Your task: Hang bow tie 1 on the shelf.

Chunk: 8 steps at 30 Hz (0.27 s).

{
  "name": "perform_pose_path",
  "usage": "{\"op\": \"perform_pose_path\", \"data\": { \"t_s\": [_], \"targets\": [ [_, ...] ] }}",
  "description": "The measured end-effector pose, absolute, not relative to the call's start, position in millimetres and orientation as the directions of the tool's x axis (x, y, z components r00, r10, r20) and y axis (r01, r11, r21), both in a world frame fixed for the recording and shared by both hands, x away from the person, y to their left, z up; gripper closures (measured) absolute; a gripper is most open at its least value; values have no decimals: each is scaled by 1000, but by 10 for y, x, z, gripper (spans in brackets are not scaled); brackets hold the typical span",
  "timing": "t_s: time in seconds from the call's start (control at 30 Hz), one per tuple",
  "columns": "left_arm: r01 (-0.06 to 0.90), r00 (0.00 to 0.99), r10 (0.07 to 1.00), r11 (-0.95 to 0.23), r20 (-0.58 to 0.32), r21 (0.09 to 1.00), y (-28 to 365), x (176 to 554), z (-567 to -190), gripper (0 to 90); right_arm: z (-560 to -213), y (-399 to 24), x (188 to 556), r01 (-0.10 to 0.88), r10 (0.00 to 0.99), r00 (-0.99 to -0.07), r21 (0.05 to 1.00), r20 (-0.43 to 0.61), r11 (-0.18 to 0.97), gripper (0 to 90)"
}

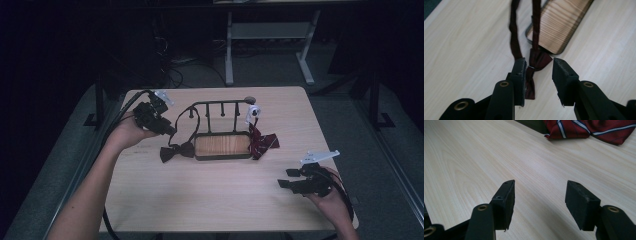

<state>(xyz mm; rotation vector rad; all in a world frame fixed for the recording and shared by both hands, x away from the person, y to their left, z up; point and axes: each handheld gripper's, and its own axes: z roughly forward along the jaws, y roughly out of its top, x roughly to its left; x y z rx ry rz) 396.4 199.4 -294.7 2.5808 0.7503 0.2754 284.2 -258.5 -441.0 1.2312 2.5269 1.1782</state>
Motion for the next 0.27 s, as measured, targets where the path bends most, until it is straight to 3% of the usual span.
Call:
{"op": "perform_pose_path", "data": {
  "t_s": [0.27],
  "targets": [
    [457,836,545,-754,60,472,2069,3734,-3145,601,-4400,-2608,2834,621,705,-673,687,222,377,407]
  ]
}}
